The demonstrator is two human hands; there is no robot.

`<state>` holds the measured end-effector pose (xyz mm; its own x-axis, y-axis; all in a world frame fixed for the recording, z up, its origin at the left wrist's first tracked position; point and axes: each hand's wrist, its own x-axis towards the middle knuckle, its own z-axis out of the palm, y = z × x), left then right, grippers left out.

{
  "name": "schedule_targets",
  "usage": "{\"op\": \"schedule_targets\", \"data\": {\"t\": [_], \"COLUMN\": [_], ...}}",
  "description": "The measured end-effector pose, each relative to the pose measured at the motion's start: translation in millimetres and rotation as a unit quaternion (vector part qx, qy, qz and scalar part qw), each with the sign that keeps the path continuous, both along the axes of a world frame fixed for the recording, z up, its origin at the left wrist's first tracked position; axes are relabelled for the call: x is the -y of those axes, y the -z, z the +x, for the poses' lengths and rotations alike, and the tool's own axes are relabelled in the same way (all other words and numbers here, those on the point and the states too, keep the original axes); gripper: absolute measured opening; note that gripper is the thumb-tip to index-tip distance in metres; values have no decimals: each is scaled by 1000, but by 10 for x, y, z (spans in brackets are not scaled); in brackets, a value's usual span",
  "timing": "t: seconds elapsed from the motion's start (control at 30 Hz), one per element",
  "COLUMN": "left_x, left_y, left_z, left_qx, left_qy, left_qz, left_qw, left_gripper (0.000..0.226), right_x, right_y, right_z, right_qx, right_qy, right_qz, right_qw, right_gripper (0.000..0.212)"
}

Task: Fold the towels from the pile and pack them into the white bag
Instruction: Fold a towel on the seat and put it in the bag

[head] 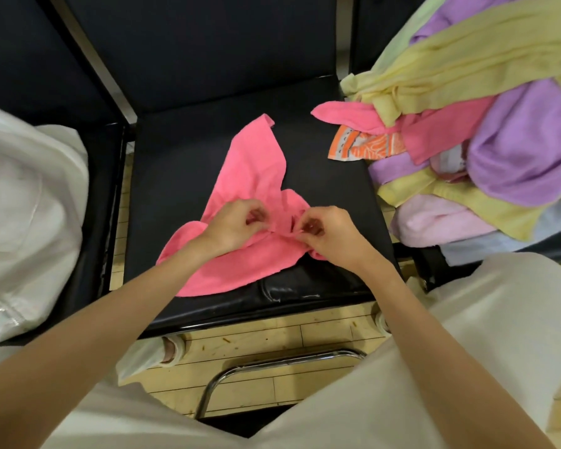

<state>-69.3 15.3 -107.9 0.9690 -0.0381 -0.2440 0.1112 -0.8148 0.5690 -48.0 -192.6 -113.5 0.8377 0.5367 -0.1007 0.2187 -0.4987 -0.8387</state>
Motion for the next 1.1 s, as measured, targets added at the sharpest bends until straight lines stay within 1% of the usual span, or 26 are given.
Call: {"op": "schedule_targets", "data": {"t": [0.1, 0.23, 0.3, 0.4, 0.47, 0.53, 0.6, 0.67, 0.73, 0.8, 0.97, 1.03, 1.1], "left_x": [-15, 21, 57, 76, 64, 69, 119, 184, 242, 277, 345, 362, 366], "left_y": [-29, -49, -66, -47, -22, 9, 3, -33, -65, -94, -96, -104, -118], "left_z": [16, 51, 58, 71, 62, 46, 20, 9, 5, -6, -38, -42, -46], "left_qx": [9, 39, 41, 36, 34, 44, 51, 48, 34, 21, -6, -7, -3], "left_qy": [53, 106, 133, 184, 183, 136, 27, -76, -140, -167, -165, -172, -177], "left_qz": [28, 41, 42, 79, 93, 63, -41, -148, -214, -246, -277, -284, -289], "left_qw": [998, 993, 989, 979, 978, 988, 998, 985, 966, 955, 947, 943, 941], "left_gripper": [23, 27, 29, 28, 24, 16, 11, 10, 9, 8, 9, 10, 13], "right_x": [37, 68, 86, 102, 105, 107, 107, 90, 71, 61, 42, 22, 7], "right_y": [-3, -52, -71, -72, -53, -42, -54, -86, -112, -130, -102, -73, -59], "right_z": [8, 14, 15, 20, 26, 26, 27, 23, 33, 45, 24, 17, 19], "right_qx": [-1, -35, -40, -34, -31, -32, -52, -76, -47, -14, -9, -14, -28], "right_qy": [-51, -102, -104, -95, -89, -73, -43, 4, 43, 58, 79, 98, 118], "right_qz": [-18, -45, -46, -46, -36, -21, -3, 26, 47, 65, 90, 99, 118], "right_qw": [999, 993, 993, 994, 995, 997, 998, 997, 997, 996, 993, 990, 986], "right_gripper": [7, 8, 8, 9, 11, 12, 10, 10, 13, 15, 12, 18, 31]}}
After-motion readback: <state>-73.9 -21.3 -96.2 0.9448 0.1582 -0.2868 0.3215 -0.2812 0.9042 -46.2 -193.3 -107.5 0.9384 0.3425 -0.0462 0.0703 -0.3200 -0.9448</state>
